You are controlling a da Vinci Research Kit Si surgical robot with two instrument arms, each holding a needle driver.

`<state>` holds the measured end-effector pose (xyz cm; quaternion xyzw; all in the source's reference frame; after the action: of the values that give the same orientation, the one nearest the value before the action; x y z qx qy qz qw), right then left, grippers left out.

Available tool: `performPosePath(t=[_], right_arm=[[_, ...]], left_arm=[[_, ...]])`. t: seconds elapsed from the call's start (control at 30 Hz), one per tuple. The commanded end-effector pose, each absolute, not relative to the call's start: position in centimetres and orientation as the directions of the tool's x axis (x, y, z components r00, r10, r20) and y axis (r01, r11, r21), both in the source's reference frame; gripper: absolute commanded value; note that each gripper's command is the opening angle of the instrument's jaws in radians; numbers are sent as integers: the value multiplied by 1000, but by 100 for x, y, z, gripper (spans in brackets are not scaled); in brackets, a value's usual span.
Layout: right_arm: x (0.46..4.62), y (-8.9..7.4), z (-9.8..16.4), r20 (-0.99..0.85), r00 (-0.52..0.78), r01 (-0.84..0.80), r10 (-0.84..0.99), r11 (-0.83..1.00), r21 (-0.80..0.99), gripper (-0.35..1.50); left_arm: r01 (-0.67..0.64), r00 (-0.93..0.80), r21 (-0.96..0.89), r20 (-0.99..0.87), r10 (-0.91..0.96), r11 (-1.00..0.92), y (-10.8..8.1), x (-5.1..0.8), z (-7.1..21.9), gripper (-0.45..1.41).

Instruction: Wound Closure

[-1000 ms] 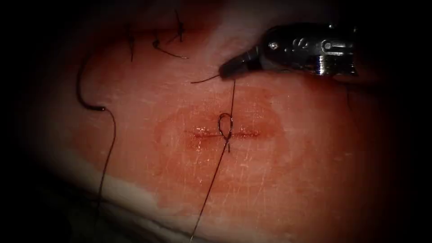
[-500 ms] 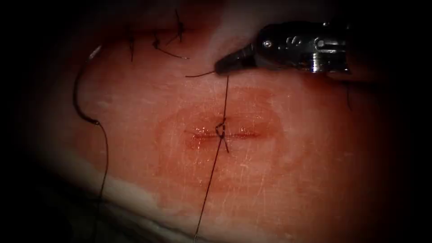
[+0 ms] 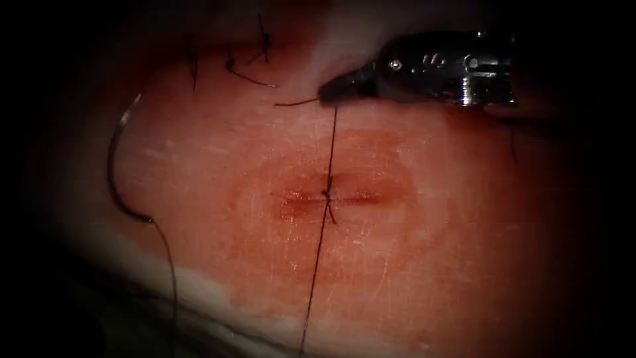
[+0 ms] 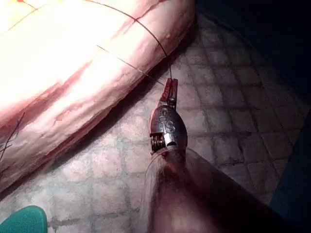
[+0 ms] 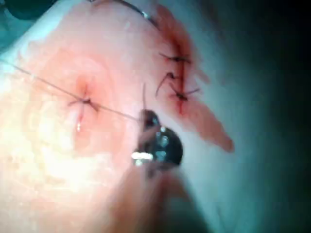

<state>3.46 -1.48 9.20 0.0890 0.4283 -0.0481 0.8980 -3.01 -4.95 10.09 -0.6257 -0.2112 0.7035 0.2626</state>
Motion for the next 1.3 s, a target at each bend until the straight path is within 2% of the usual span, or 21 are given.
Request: performPosePath(t=[0.03, 0.37, 0.6, 0.73, 0.8, 0.83, 0.87, 0.9, 0.93, 1.0, 1.03, 1.13, 1.27, 1.3], right_arm=[[352, -146, 926, -777, 630, 160, -16, 981, 110, -35], [347, -144, 928, -764, 645, 145, -25, 985, 90, -35], [348, -157, 921, -782, 624, 172, 2, 975, 140, -35], [347, -163, 916, -781, 620, 133, 76, 971, 201, -35], [348, -171, 915, -771, 611, 66, 180, 959, 277, -35], [349, -174, 913, -777, 592, 46, 212, 954, 296, -11], [349, -176, 911, -785, 572, 15, 238, 954, 301, 21], [348, -179, 907, -787, 544, -33, 291, 945, 326, 76], [348, -179, 907, -787, 544, -33, 291, 945, 326, 76], [343, -181, 902, -796, 513, -96, 322, 943, 320, 120], [339, -182, 900, -795, 505, -120, 335, 940, 319, 128], [332, -183, 897, -789, 499, -154, 357, 933, 325, 132], [299, -186, 886, -780, 482, -229, 399, 917, 327, 137], [278, -193, 881, -785, 456, -252, 420, 906, 340, 137]], left_arm=[[-98, -80, -630, -766, 638, -770, -507, -307, 1013, -45], [-89, -94, -639, -758, 645, -764, -518, -308, 1024, -45], [-99, -86, -656, -744, 663, -749, -488, -305, 1002, -45], [-105, -82, -638, -759, 646, -762, -467, -301, 990, -45], [-114, -74, -623, -772, 631, -774, -442, -298, 977, -45], [-118, -68, -614, -779, 624, -780, -427, -297, 970, -45], [-124, -63, -607, -785, 617, -785, -416, -296, 966, -45], [-129, -55, -599, -791, 609, -790, -400, -294, 959, -45], [-129, -55, -599, -791, 609, -790, -400, -294, 959, -45], [-137, -43, -584, -804, 594, -800, -373, -290, 947, -45], [-140, -40, -576, -809, 586, -805, -364, -289, 942, -45], [-140, -39, -567, -816, 577, -811, -350, -287, 935, -45], [-152, -25, -542, -834, 551, -827, -312, -280, 917, -45], [-157, -24, -532, -840, 542, -832, -289, -277, 909, -45]])
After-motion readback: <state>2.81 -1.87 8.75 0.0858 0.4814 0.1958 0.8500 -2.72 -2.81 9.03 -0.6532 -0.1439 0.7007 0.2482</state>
